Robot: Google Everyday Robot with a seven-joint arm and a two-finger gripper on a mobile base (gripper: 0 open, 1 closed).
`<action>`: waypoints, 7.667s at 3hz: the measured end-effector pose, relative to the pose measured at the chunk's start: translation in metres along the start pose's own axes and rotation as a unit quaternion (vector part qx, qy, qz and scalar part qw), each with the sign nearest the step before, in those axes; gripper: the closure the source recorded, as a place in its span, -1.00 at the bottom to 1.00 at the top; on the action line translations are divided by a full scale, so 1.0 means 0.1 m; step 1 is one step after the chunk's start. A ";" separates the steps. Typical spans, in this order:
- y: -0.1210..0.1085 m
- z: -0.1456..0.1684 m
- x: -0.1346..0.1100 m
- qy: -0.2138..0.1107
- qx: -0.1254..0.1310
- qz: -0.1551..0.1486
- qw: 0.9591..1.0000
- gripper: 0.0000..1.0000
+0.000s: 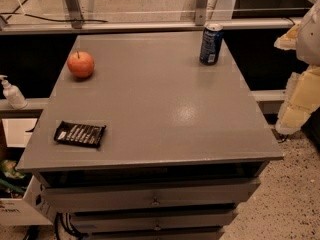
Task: Move apple near pepsi can
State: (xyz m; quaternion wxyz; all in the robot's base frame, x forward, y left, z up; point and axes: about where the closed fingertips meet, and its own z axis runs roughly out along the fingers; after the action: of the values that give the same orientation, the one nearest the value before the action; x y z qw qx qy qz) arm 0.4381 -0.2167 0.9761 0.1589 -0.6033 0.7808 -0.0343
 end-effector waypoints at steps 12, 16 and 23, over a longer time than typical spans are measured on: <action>-0.81 1.82 -3.17 -0.457 -0.061 0.056 0.886 -1.00; -0.97 2.42 -4.51 -0.514 -0.083 0.099 0.848 -1.00; -0.89 2.35 -3.53 -0.495 -0.019 0.200 0.845 1.00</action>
Offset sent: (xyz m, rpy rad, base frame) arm -0.0002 0.0109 -0.0101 0.0762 -0.0015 -0.0044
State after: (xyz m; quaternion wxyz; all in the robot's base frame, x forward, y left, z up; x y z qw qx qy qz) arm 0.6674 0.1278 0.8479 0.5164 -0.3739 0.7027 0.3159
